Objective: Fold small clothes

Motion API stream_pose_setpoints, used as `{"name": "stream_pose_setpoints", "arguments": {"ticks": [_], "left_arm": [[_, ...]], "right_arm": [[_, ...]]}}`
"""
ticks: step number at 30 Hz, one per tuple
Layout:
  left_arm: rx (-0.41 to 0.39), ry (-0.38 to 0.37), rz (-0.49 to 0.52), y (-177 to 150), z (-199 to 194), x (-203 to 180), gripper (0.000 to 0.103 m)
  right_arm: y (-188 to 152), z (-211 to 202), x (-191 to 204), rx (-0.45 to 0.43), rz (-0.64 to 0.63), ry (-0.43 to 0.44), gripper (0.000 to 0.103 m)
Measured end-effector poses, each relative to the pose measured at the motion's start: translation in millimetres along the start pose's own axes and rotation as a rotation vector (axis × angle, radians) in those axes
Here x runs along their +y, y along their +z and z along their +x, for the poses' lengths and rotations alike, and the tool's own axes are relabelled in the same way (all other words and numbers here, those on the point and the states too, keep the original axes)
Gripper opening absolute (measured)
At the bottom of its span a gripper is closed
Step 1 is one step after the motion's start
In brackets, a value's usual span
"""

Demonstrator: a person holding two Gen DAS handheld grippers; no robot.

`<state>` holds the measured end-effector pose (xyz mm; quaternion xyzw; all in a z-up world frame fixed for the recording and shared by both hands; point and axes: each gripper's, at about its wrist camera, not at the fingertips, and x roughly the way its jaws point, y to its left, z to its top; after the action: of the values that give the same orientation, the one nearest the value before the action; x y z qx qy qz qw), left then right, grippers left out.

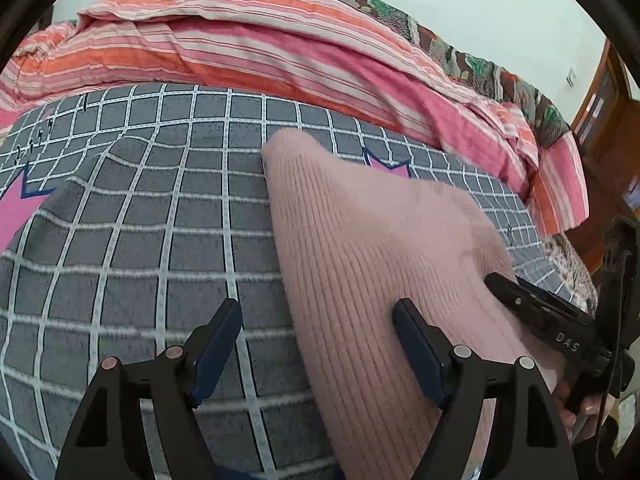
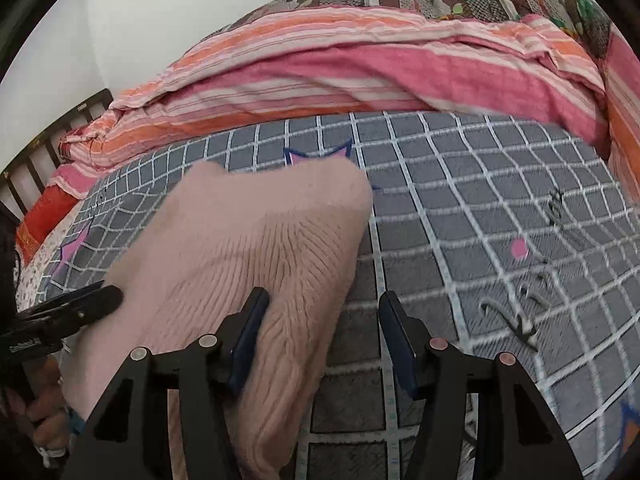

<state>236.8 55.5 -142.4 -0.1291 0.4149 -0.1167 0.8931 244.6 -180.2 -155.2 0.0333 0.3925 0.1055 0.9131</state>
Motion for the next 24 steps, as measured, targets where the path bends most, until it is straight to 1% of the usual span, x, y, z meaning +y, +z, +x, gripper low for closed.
{"name": "stream_pose_setpoints", "arguments": {"ticks": [2,4,6,8,10,12,15,18,24], "left_arm": [[-0.012,0.019,0.006,10.5,4.1,0.8,0.078],[-0.011,0.036,0.006,20.2,13.0,1.8,0.078],[0.002,0.050,-0.007,29.0,23.7,4.6,0.076],[0.015,0.086,-0.013,39.1,37.5,6.9,0.073],[0.027,0.124,-0.011,47.9,51.7,9.7,0.070],[0.026,0.125,-0.026,56.5,61.6,15.3,0.066],[-0.006,0.149,-0.042,68.0,66.3,22.0,0.059],[-0.009,0.169,-0.030,78.0,76.5,25.2,0.058],[-0.011,0.176,-0.063,88.9,86.5,28.4,0.057]], "right_arm": [[10.8,-0.9,2.9,-0.030,-0.013,-0.005,0.055],[15.7,9.8,3.0,-0.022,-0.016,-0.019,0.055],[10.8,24.4,0.9,0.002,0.011,-0.012,0.054],[1.8,28.4,3.2,-0.023,-0.005,-0.027,0.054],[2.6,28.0,5.0,-0.026,-0.017,-0.034,0.054],[2.9,31.1,2.2,-0.019,-0.005,-0.018,0.054],[1.7,32.3,-2.3,-0.020,0.014,0.006,0.054],[1.6,34.0,-1.9,-0.023,0.014,0.007,0.054],[1.8,35.5,-2.9,-0.020,0.022,0.018,0.055]]}}
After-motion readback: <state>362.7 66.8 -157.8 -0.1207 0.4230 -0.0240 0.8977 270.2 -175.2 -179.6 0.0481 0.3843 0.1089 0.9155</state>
